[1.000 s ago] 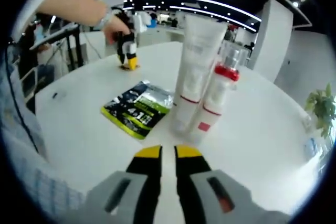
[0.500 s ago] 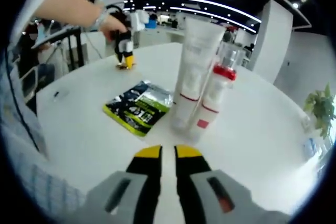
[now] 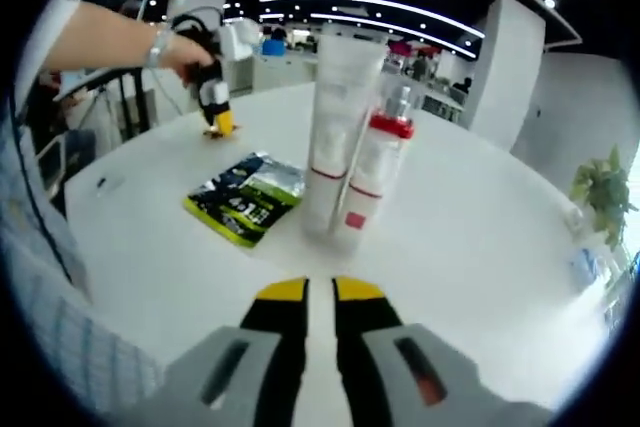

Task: Arrange the skincare products in the storage area until every visible bottle or jar stands upright without overlapping.

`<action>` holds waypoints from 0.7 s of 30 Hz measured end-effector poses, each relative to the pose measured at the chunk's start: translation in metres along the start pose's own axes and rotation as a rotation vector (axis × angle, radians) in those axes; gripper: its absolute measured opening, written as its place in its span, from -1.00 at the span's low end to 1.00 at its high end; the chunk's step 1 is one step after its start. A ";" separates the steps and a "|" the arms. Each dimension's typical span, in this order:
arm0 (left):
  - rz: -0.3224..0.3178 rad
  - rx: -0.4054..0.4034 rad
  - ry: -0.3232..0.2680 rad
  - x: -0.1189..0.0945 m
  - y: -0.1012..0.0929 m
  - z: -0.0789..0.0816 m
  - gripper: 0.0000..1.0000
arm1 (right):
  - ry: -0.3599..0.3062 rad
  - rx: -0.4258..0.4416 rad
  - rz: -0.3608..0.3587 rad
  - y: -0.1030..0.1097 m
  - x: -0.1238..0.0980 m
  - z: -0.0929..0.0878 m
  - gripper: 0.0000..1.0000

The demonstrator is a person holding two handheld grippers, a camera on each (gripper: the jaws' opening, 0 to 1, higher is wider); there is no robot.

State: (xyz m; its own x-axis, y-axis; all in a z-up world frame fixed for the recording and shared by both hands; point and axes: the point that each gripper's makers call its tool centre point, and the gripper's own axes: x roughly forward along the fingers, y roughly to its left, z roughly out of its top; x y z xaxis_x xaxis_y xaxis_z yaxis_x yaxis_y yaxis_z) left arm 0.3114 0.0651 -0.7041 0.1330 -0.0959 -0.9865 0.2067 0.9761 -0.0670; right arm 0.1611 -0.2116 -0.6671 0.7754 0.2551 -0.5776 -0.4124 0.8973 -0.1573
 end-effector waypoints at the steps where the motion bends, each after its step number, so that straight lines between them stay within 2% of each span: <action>1: -0.006 0.002 -0.006 -0.001 -0.002 -0.001 -0.22 | -0.001 0.001 0.000 -0.001 0.000 0.000 -0.84; 11: -0.034 0.006 -0.082 -0.014 -0.020 -0.017 -0.22 | -0.006 0.015 0.013 -0.008 0.001 -0.004 -0.84; 16: -0.076 -0.025 -0.088 -0.007 -0.038 -0.032 -0.22 | -0.006 0.017 0.020 -0.012 0.002 -0.005 -0.84; 21: -0.087 -0.088 -0.106 0.003 -0.044 -0.030 -0.22 | -0.005 0.002 0.043 -0.010 0.004 -0.005 -0.84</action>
State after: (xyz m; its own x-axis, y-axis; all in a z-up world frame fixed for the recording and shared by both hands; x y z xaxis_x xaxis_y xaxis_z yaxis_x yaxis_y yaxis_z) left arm 0.2734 0.0275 -0.7083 0.2204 -0.1967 -0.9554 0.1367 0.9760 -0.1694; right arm 0.1662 -0.2210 -0.6716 0.7593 0.2952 -0.5799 -0.4446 0.8861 -0.1311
